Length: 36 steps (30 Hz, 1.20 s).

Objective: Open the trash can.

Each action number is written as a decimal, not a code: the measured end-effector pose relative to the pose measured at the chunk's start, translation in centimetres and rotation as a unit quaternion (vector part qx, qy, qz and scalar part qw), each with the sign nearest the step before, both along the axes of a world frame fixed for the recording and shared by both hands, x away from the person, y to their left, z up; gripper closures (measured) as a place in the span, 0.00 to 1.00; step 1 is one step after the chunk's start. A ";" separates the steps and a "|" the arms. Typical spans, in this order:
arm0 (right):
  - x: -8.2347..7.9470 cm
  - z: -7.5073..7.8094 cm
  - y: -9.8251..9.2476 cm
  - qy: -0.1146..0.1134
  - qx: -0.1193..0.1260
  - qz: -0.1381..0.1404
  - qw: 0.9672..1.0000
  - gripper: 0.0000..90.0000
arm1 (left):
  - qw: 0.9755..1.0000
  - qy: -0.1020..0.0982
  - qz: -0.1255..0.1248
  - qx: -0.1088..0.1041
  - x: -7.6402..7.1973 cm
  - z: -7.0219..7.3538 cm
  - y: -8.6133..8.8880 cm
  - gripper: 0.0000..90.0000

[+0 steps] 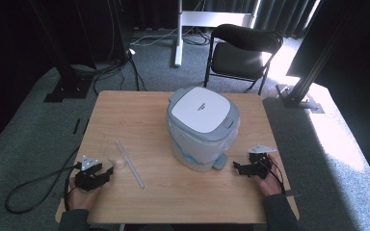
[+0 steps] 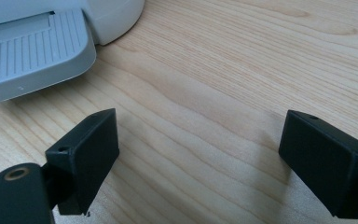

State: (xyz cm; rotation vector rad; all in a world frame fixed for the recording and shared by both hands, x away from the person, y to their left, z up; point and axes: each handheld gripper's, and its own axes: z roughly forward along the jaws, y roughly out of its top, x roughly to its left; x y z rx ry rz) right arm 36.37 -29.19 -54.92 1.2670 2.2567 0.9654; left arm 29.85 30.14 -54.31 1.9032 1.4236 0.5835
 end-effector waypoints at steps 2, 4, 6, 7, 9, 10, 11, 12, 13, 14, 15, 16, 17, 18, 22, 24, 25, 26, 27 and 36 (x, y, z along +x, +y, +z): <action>0.0 0.0 0.0 0.000 0.000 0.000 1.000 0.12 | 1.000 0.000 0.000 -0.001 0.0 0.0 0.0 0.51; 0.0 0.0 0.0 0.000 0.000 -0.001 1.000 0.12 | 1.000 0.000 0.000 -0.001 0.0 0.0 0.0 0.51; 0.0 0.0 0.1 0.000 0.000 -0.004 1.000 0.12 | 1.000 0.000 0.000 -0.002 0.0 0.0 0.0 0.51; 0.1 0.0 0.2 0.001 0.000 -0.010 1.000 0.12 | 1.000 0.000 -0.001 -0.002 0.0 0.0 0.0 0.50; 0.1 0.0 0.2 0.000 0.000 -0.010 1.000 0.12 | 1.000 0.000 0.000 0.000 -0.1 0.0 0.0 0.50; 0.1 0.0 0.2 0.001 0.000 -0.010 1.000 0.12 | 1.000 0.000 -0.001 0.000 -0.1 0.0 0.0 0.50; 0.1 0.0 0.3 0.001 0.000 -0.010 1.000 0.12 | 1.000 0.000 -0.001 -0.001 -0.1 0.0 0.0 0.50; 0.1 0.0 0.3 0.001 0.000 -0.010 1.000 0.12 | 1.000 0.000 -0.001 -0.001 -0.1 0.0 0.0 0.50; 0.1 0.0 0.2 0.000 0.000 -0.009 1.000 0.12 | 1.000 0.000 -0.001 -0.001 -0.1 0.0 0.0 0.50; 0.1 0.0 0.2 0.001 0.000 -0.008 1.000 0.13 | 1.000 0.000 -0.001 -0.001 -0.1 0.0 0.0 0.50; 0.1 0.1 0.2 0.002 -0.001 -0.006 1.000 0.14 | 1.000 0.000 -0.001 -0.001 -0.1 0.0 0.0 0.50; 0.2 0.1 0.1 0.003 -0.003 -0.007 1.000 0.16 | 1.000 0.000 -0.001 -0.001 -0.1 0.0 0.0 0.50; 0.2 0.2 0.1 0.004 -0.003 -0.008 1.000 0.17 | 1.000 0.000 -0.001 -0.001 -0.1 0.0 0.0 0.50; 0.2 0.2 0.1 0.004 -0.003 -0.008 1.000 0.17 | 1.000 0.000 -0.001 -0.001 -0.1 0.0 0.0 0.50; 0.1 0.4 0.2 0.007 -0.005 -0.009 1.000 0.23 | 1.000 0.000 -0.002 -0.002 -0.1 0.0 0.0 0.50; 0.1 0.4 0.2 0.008 -0.007 -0.009 1.000 0.24 | 1.000 0.000 -0.001 -0.001 -0.1 0.0 0.0 0.50; 0.0 0.5 0.2 0.007 -0.008 -0.010 1.000 0.24 | 1.000 0.000 -0.001 -0.001 -0.1 0.0 0.0 0.50; -0.1 0.7 0.3 0.003 -0.009 -0.009 1.000 0.25 | 1.000 0.000 -0.001 -0.001 -0.1 0.0 0.0 0.50; -0.1 0.7 0.3 0.003 -0.009 -0.009 1.000 0.25 | 1.000 0.000 -0.001 -0.002 -0.1 0.0 0.0 0.50; -0.4 1.9 0.4 -0.015 0.003 -0.007 1.000 0.28 | 1.000 0.000 -0.001 -0.004 -0.1 0.0 0.0 0.50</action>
